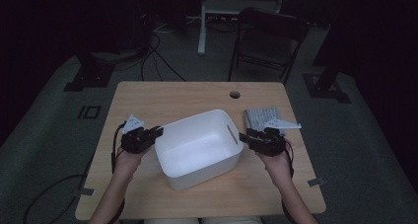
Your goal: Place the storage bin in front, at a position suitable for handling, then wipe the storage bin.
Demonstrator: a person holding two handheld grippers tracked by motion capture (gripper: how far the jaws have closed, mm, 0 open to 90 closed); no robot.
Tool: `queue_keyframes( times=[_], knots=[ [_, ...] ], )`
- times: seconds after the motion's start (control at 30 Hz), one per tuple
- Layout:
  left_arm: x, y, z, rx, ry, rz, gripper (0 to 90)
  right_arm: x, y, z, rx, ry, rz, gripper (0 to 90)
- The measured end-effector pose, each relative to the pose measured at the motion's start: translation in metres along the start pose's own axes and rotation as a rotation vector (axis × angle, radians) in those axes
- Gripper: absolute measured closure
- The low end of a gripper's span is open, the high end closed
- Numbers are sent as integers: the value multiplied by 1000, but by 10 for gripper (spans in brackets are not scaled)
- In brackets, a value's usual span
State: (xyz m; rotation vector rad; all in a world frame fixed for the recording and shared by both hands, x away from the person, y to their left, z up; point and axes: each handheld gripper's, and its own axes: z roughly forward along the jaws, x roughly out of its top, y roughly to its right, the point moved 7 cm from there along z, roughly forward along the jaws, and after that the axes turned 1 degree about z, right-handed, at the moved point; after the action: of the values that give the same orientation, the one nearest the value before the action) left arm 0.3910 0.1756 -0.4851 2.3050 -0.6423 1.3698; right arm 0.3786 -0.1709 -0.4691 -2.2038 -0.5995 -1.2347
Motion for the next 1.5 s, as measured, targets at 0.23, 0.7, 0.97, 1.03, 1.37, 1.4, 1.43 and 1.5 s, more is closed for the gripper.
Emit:
queue_keyframes(
  times=[0.23,0.7,0.97,1.03,1.37,1.4,1.43,1.5],
  knots=[
    [0,0,0,-4,4,-4,799,2,7,-14,0,41,-4,482],
    [0,-1,0,-11,22,-15,798,9,51,-27,-62,122,5,364],
    [-1,0,0,-14,25,-20,797,15,90,-20,-143,132,48,343],
    [-1,0,0,-15,24,-21,797,18,98,-17,-157,129,47,342],
    [-1,-1,0,-18,25,-22,796,28,140,12,-271,71,78,281],
    [-1,-1,0,-17,26,-23,796,27,144,17,-284,58,83,270],
    [-1,-1,0,-17,28,-26,796,26,148,21,-286,47,94,268],
    [-1,-1,1,-25,34,-37,794,21,155,29,-310,30,101,246]
  ],
)
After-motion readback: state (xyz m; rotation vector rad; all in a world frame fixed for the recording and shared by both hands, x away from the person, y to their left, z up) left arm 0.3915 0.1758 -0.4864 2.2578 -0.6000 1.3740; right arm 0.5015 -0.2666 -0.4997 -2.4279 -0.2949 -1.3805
